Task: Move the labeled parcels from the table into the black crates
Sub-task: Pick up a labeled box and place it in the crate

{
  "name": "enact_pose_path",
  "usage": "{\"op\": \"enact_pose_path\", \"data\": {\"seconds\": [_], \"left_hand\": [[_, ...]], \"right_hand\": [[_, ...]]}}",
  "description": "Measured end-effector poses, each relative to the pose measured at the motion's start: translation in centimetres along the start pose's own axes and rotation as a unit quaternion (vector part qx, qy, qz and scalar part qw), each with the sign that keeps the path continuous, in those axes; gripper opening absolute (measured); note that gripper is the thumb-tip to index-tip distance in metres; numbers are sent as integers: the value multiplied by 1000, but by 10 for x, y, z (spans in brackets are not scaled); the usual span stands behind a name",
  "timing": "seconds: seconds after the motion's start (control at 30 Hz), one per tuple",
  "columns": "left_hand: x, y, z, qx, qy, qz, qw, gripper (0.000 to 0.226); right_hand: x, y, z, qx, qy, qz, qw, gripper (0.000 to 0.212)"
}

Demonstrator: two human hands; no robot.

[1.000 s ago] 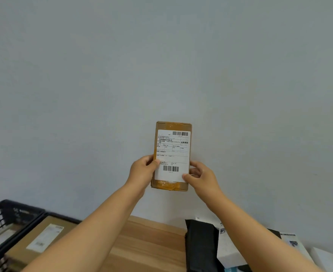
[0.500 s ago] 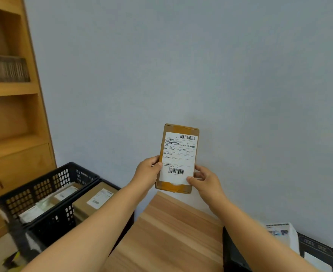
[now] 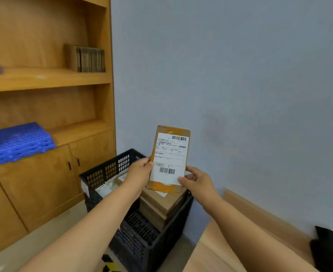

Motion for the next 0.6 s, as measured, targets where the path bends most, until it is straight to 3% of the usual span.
{"op": "enact_pose_path", "data": {"seconds": [0.23,0.4,0.6], "left_hand": [[130,-24,-51,35,-31,74,996,35],[180,-45,-79,49,-21,84,995,27],[225,-91,-108,66,-75,39,994,50]], "right_hand": [[-135,-25,9,-37,-3,-40,999,52],[-193,-53,14,-50,1,-51,997,42],[-255,-111,30,-63,-11,-62,996,29]]}}
Point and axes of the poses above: each hand's wrist, its own y-axis away from the middle knuckle, its own x-axis out of the back of the hand, z = x × y, the point moved 8 cm from there along -y, towards the middle knuckle, and after that the axes turned 9 degrees about -y, right-handed, at the moved point
